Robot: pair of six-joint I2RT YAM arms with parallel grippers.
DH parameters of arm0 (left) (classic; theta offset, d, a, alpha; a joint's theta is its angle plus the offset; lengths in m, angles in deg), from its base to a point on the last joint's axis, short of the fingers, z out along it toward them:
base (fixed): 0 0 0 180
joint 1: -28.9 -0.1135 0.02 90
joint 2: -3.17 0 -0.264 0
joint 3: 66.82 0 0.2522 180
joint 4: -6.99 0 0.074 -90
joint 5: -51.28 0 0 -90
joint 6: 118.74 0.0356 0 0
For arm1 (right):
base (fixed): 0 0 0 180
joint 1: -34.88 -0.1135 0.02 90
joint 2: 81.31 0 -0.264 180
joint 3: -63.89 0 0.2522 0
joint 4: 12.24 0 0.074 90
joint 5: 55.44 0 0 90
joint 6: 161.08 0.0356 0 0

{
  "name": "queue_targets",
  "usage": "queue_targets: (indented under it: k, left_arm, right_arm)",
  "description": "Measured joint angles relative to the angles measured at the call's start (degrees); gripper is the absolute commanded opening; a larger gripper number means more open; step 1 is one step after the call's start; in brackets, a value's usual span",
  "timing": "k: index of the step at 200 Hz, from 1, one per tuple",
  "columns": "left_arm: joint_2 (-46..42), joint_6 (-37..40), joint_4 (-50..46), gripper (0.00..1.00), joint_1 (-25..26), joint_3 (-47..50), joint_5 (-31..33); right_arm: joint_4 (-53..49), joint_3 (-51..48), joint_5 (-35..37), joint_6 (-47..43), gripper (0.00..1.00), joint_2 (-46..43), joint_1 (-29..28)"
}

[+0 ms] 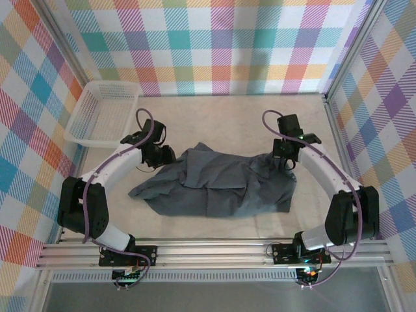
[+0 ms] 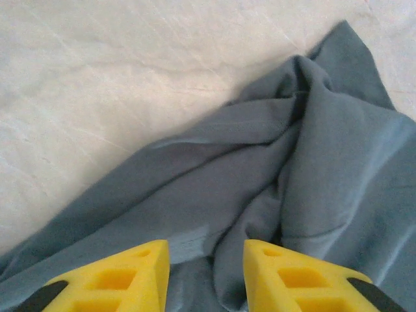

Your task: Fold the inside-out t-shirt

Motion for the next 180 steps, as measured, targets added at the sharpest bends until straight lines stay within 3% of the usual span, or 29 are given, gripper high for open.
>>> queue_targets:
  k: [39,81,96,119,133,148,180]
  left_arm:
    - [7.34,-1.97,4.72,0.27,2.84,0.72,-6.73]
    - [13.29,-3.37,7.91,0.4,4.07,-0.15,-9.66]
    - [13.81,-3.63,8.68,0.39,4.07,-0.35,-10.03]
    - [14.29,-3.58,8.85,0.29,4.07,-0.35,-10.08]
    - [14.56,-3.52,8.85,0.18,4.07,-0.35,-10.03]
    - [14.56,-3.65,8.81,0.0,4.07,-0.37,-9.97]
    - [13.84,-3.21,7.91,0.0,3.21,-0.81,-9.44]
  right_arm:
    - [1.81,0.0,-3.56,1.09,0.0,-2.43,0.0]
    - [1.9,-0.13,-5.22,1.22,0.0,-3.02,-0.04]
    - [1.88,-0.48,-5.27,1.22,0.0,-3.76,-0.04]
    - [1.88,-1.01,-5.66,1.27,0.0,-4.61,-0.04]
    - [1.88,-1.01,-5.99,1.7,0.0,-4.7,-0.04]
    - [1.88,-1.01,-6.12,2.19,0.0,-4.98,-0.04]
    - [1.68,-0.98,-5.38,3.48,0.0,-6.88,0.0]
